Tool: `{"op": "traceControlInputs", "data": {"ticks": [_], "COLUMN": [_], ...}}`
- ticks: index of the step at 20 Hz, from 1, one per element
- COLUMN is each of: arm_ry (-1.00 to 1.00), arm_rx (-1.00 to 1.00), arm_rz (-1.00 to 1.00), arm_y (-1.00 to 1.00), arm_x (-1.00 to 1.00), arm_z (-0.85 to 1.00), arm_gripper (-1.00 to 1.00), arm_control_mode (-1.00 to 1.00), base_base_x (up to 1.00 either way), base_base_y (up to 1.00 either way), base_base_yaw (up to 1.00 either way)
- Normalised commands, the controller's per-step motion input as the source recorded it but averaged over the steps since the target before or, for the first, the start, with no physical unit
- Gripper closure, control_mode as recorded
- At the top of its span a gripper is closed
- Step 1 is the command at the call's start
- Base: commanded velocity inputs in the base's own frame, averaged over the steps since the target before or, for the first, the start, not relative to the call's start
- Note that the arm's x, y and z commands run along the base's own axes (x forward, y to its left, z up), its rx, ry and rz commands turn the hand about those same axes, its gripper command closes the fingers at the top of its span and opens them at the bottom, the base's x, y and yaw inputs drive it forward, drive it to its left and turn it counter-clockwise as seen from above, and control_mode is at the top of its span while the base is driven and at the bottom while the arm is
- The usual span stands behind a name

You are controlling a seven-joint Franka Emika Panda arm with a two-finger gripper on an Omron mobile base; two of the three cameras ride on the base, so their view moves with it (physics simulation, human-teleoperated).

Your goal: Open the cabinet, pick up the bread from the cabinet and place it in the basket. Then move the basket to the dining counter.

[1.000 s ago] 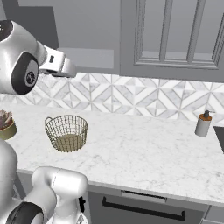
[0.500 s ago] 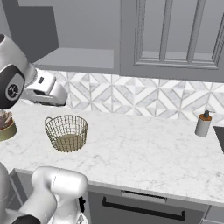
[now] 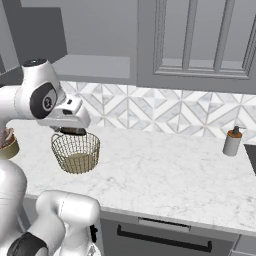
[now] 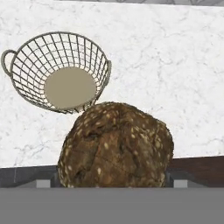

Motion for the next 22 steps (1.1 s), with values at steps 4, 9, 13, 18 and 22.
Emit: {"op": "traceControlInputs", "data": {"ticks": [4, 9, 13, 18, 22], "arm_ry": [0.10, 0.00, 0.06, 0.03, 0.00], "arm_rx": [0.00, 0.00, 0.05, 0.01, 0.00], "arm_rz": [0.17, 0.15, 0.08, 0.01, 0.00], "arm_y": [0.16, 0.40, 0.04, 0.11, 0.29], "arm_x": [0.81, 0.36, 0.48, 0.53, 0.40], "arm_z": [-1.00, -0.73, -0.35, -0.23, -0.28], "arm_gripper": [1.00, 1.00, 1.00, 1.00, 1.00], "arm_control_mode": [-1.00, -1.00, -1.00, -1.00, -1.00], "base_base_x": [0.00, 0.00, 0.00, 0.00, 0.00], "base_base_y": [0.00, 0.00, 0.00, 0.00, 0.00], "base_base_yaw": [0.00, 0.00, 0.00, 0.00, 0.00]}}
